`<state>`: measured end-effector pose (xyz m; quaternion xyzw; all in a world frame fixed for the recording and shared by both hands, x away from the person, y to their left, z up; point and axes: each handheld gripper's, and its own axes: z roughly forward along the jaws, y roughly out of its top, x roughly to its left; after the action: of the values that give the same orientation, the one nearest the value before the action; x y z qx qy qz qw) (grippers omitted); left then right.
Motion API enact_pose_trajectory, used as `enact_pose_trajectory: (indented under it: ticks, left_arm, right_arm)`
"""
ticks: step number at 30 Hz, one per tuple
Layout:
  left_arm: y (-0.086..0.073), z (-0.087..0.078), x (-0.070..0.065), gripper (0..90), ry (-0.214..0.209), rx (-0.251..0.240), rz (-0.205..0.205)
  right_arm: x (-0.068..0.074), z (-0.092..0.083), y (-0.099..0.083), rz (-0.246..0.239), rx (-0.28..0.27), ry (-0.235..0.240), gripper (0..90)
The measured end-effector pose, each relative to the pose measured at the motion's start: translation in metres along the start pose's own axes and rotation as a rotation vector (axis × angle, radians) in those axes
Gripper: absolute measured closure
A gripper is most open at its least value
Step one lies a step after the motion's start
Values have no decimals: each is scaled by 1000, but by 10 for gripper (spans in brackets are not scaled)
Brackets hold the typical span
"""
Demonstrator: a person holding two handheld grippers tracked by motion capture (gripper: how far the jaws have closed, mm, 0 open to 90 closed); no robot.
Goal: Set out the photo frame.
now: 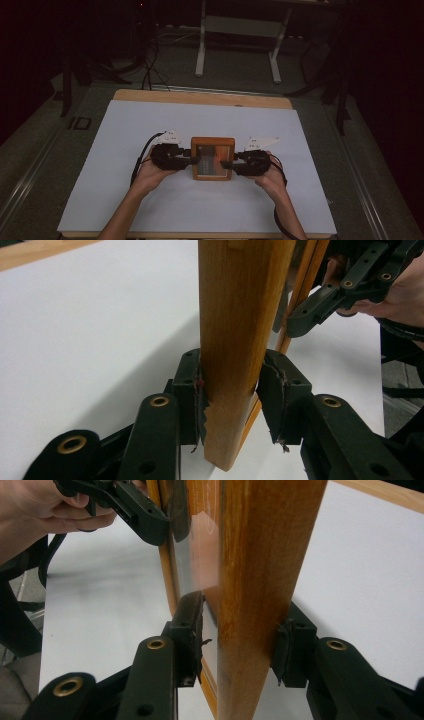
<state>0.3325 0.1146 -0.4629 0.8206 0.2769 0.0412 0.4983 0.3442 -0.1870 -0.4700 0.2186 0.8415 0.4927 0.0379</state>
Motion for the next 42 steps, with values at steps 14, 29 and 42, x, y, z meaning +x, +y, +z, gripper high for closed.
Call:
enact_pose_trajectory:
  ticks: [14, 29, 42]
  left_arm:
    - [-7, -5, 15, 637, -3, -1, -79]
    - [-12, 1, 22, 636, 14, 5, -132]
    - [-13, 4, 23, 637, 41, -1, -135]
  right_arm:
    - [-4, 18, 0, 71, -1, 24, 600]
    - [-14, 29, -5, 123, -4, 35, 586]
    - [-21, 33, -10, 151, -18, 49, 581]
